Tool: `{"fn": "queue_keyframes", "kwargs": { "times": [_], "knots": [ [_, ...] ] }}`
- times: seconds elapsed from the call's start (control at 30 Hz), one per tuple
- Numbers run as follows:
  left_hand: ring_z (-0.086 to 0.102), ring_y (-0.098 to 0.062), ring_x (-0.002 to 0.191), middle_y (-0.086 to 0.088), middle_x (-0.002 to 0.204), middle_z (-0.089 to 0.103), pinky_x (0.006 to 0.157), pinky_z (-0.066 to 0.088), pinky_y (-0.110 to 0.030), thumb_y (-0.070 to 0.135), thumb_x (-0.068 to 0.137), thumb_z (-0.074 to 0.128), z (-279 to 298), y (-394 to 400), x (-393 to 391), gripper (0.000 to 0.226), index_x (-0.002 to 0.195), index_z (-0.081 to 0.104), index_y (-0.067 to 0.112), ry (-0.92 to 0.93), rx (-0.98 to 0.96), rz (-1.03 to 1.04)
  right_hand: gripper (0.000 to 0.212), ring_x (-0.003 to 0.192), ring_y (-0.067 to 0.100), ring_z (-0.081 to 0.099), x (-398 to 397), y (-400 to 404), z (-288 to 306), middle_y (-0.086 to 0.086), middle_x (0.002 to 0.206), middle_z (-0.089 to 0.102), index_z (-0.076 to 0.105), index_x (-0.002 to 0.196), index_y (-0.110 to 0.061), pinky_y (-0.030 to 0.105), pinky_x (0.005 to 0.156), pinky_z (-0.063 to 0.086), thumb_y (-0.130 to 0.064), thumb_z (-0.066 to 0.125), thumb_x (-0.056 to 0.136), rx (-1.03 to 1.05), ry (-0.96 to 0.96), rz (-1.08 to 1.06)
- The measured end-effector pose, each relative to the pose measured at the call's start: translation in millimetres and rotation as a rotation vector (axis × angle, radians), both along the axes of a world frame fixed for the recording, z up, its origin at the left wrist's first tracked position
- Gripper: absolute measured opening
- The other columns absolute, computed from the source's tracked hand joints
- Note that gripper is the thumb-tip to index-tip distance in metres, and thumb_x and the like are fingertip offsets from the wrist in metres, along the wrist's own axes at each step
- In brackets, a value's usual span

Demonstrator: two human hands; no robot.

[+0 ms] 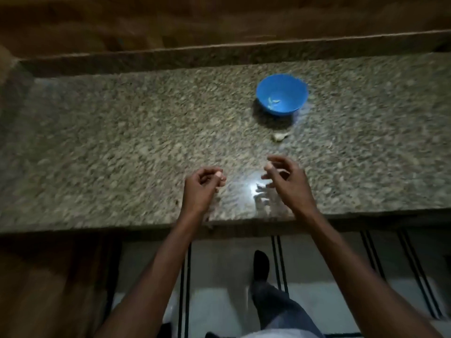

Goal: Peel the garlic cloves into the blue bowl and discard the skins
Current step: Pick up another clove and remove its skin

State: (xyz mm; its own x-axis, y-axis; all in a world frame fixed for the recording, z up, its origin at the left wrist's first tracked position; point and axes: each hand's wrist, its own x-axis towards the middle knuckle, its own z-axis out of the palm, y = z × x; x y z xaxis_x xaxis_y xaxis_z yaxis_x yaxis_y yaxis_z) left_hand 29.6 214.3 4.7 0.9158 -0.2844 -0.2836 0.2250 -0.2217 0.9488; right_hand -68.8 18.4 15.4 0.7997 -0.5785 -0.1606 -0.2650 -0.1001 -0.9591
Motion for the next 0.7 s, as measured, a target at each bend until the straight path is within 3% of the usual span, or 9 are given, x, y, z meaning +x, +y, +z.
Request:
{"fn": "queue_keyframes", "kwargs": {
  "times": [0.13,0.23,0.33,0.47,0.6,0.7],
  "knots": [
    [0.073,-0.013,0.073,-0.009,0.082,0.076,0.072,0.059,-0.031,0.003,0.095,0.070,-24,-77,27,0.010,0.093,0.073,0.012,0.020,0.077,-0.060,0.014,0.079,0.011,0.076,-4,-80,-27,0.003,0.096,0.076,0.072,0.115,-0.019,0.031,0.060,0.063,-0.019,0.066,0.102,-0.080,0.170,-0.088],
    [0.072,-0.014,0.076,-0.002,0.081,0.074,0.074,0.059,-0.030,0.004,0.091,0.073,-37,-114,42,0.013,0.092,0.074,0.017,-0.046,0.212,-0.099,0.013,0.080,0.013,0.074,3,-123,-43,-0.001,0.091,0.077,0.077,0.107,-0.017,0.032,0.070,0.061,-0.016,0.068,0.097,-0.209,0.226,-0.121],
    [0.072,-0.017,0.081,0.002,0.086,0.075,0.076,0.059,-0.032,0.004,0.085,0.067,-49,-137,54,0.022,0.097,0.076,0.020,-0.115,0.361,-0.143,0.019,0.088,0.015,0.071,13,-153,-51,0.004,0.098,0.076,0.078,0.109,-0.010,0.025,0.079,0.053,-0.009,0.066,0.094,-0.313,0.263,-0.151],
    [0.071,-0.016,0.083,0.001,0.091,0.073,0.076,0.057,-0.028,0.007,0.084,0.074,-58,-151,63,0.025,0.107,0.075,0.015,-0.163,0.445,-0.216,0.027,0.102,0.030,0.066,24,-176,-61,0.016,0.113,0.066,0.075,0.118,-0.006,0.039,0.094,0.055,-0.007,0.062,0.095,-0.462,0.285,-0.196],
    [0.068,-0.021,0.084,-0.002,0.095,0.069,0.076,0.054,-0.029,0.005,0.081,0.074,-61,-152,73,0.043,0.124,0.070,0.013,-0.252,0.476,-0.276,0.034,0.100,0.024,0.061,31,-190,-60,0.015,0.123,0.054,0.068,0.130,-0.005,0.028,0.092,0.049,-0.008,0.066,0.095,-0.491,0.320,-0.261],
    [0.066,-0.022,0.082,-0.004,0.095,0.066,0.075,0.055,-0.034,0.012,0.078,0.075,-58,-151,80,0.057,0.134,0.063,0.014,-0.265,0.485,-0.344,0.040,0.111,0.029,0.056,35,-200,-60,0.018,0.125,0.051,0.064,0.133,0.001,0.028,0.097,0.044,-0.008,0.070,0.094,-0.495,0.354,-0.278]
  ]
}}
